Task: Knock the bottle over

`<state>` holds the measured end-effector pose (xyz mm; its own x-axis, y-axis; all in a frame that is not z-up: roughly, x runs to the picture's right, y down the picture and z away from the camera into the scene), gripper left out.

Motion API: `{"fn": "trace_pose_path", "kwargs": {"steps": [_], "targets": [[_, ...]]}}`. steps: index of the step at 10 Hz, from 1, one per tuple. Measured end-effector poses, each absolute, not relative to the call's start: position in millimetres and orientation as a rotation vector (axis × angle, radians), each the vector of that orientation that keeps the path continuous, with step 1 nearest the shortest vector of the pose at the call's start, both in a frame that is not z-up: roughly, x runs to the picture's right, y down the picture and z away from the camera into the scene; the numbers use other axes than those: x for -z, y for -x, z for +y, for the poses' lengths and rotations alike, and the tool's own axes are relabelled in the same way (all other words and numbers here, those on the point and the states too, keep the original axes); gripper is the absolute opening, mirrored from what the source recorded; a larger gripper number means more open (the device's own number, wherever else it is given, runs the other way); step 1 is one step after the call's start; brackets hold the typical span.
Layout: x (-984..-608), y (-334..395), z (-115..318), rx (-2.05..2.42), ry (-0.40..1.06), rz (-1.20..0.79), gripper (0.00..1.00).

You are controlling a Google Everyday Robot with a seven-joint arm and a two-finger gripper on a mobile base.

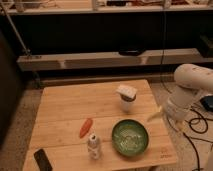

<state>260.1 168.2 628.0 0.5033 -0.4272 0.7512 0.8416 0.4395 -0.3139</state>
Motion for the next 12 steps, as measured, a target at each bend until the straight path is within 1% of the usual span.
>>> {"fn": "trace_pose_path", "kwargs": {"steps": [4, 8, 10, 12], "targets": [[-626.1, -258.3, 169.9, 0.870, 0.748, -0.640, 0.80], [-608.7, -200.3, 189.0, 0.961, 0.765, -0.639, 0.80], [-595.3, -178.6, 205.2, 1.002, 0.781, -0.646, 0.80], [-592.2, -147.4, 210.8, 1.033, 0.782, -0.661, 0.80]]}}
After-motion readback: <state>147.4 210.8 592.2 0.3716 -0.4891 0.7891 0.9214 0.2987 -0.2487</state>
